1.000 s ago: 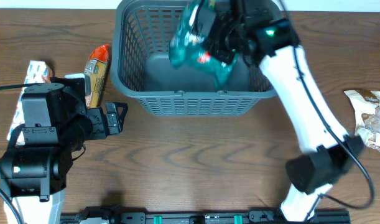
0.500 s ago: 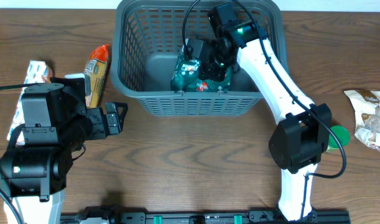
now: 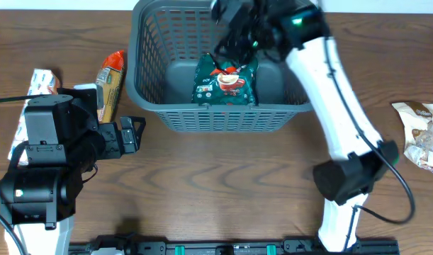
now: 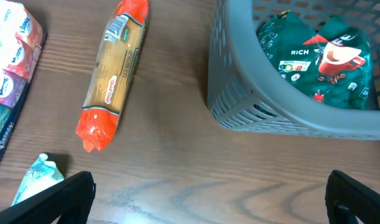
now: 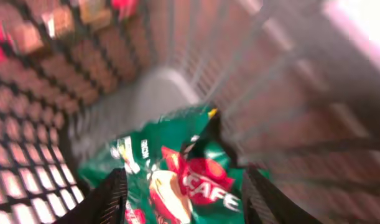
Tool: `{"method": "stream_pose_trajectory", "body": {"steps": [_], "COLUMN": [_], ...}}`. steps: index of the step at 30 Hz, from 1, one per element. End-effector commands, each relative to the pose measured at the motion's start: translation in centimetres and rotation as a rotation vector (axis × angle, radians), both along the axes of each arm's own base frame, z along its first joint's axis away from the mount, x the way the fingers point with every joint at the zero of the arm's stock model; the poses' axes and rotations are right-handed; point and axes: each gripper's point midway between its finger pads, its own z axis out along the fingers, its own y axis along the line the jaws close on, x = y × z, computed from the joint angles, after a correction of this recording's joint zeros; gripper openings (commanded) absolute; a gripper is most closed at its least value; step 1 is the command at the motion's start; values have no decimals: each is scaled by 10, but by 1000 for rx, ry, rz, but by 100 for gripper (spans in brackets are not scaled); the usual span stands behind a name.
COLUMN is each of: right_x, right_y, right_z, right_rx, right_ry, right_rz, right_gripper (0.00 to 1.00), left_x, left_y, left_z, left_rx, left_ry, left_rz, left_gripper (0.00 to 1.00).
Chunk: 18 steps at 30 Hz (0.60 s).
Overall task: Pack container
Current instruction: 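Move the right gripper back to the green-capped jar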
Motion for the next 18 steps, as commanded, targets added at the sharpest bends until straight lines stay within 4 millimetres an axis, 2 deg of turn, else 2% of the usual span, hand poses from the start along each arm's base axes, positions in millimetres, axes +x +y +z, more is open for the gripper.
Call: {"method": "stream_pose_trajectory", "body": {"steps": [1, 4, 6, 11, 13, 15, 18], "right_x": [0, -9, -24, -66, -85, -98, -111], "right_y": [-69, -141, -193, -285, -316, -337, -349], "right_z": [77, 92, 94, 84, 74, 66, 55], "right_rx": [113, 90, 97, 133, 111, 95, 149], "right_ry": [-46, -35, 4, 137, 201, 249, 328], "right_rz": [-401, -692, -902, -1237, -1336, -1389, -1395], "right_gripper": [45, 48, 50, 53, 55, 56, 58], "left_x": [0, 0, 1, 1, 1, 1, 1], "left_y": [0, 0, 0, 0, 0, 1, 10], "left_z": [7, 7, 7, 7, 7, 7, 6], "left_rx": [18, 18, 18, 18, 18, 20, 61], "left_ry": [-19, -19, -19, -19, -19, -19, -19], "left_rz": [-12, -12, -12, -11, -11, -9, 28], "left_gripper": [99, 99, 99, 99, 99, 99, 99]}}
